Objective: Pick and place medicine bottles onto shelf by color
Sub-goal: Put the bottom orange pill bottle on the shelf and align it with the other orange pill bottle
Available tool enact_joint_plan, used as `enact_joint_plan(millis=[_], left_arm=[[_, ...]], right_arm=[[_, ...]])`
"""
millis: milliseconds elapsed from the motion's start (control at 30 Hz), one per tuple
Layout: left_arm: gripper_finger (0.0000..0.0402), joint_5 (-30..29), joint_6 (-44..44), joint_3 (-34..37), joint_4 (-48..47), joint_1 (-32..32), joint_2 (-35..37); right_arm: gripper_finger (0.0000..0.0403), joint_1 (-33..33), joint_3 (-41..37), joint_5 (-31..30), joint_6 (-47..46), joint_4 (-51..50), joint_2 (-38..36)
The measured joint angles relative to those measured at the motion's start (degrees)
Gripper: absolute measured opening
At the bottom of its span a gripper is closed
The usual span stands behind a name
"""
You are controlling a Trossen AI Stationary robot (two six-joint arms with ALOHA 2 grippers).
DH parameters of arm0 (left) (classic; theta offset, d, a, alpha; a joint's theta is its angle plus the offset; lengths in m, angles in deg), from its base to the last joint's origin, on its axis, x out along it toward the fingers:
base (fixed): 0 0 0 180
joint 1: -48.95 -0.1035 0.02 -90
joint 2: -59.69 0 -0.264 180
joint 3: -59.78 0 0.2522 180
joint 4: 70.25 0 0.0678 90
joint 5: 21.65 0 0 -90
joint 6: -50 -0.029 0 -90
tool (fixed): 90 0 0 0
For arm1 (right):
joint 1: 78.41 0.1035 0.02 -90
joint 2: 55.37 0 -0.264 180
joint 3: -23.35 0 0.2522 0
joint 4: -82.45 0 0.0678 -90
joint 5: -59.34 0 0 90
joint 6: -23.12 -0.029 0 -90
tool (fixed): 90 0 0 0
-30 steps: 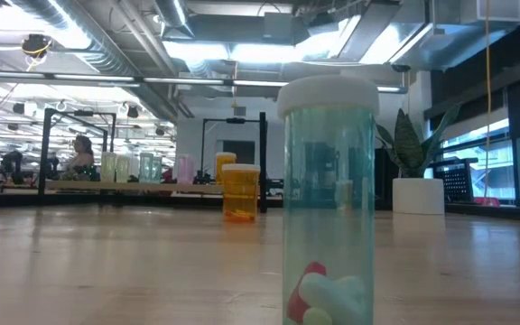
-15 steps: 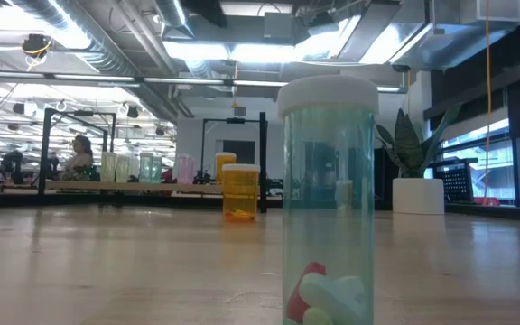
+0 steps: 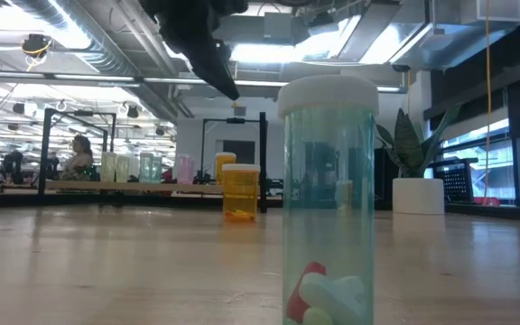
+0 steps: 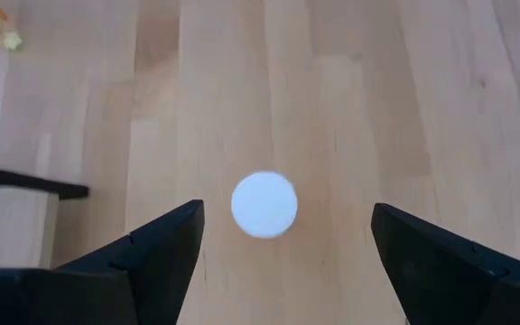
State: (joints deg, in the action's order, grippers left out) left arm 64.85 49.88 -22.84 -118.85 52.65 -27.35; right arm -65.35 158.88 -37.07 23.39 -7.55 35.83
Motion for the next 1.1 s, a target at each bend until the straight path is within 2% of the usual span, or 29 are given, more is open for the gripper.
enact_joint_plan(millis=[167, 433, 733, 1000, 1100], left_arm=[[0.0312, -1.66, 3.84, -2.86, -7.25, 0.91, 2.46], [0.0312, -8.49, 11.81, -3.22, -16.36, 4.40, 12.53], [0.0312, -12.49, 15.02, -3.22, -17.01, 6.99, 20.74], [0.0312, -12.51, 15.05, -3.22, -17.08, 6.99, 22.36], [0.0312, -12.48, 15.03, -3.22, -17.16, 6.99, 22.36]], right_arm=[[0.0231, -0.59, -9.53, 0.02, 2.56, 6.48, 0.66], [0.0231, -3.55, -21.19, 0.57, 2.88, 20.43, 2.50], [0.0232, -4.28, -22.31, 3.08, 7.67, 26.25, 9.66], [0.0241, -5.63, -22.29, 3.85, 10.29, 28.69, 12.22], [0.0241, -6.37, -22.25, 3.70, 7.23, 29.25, 12.45]])
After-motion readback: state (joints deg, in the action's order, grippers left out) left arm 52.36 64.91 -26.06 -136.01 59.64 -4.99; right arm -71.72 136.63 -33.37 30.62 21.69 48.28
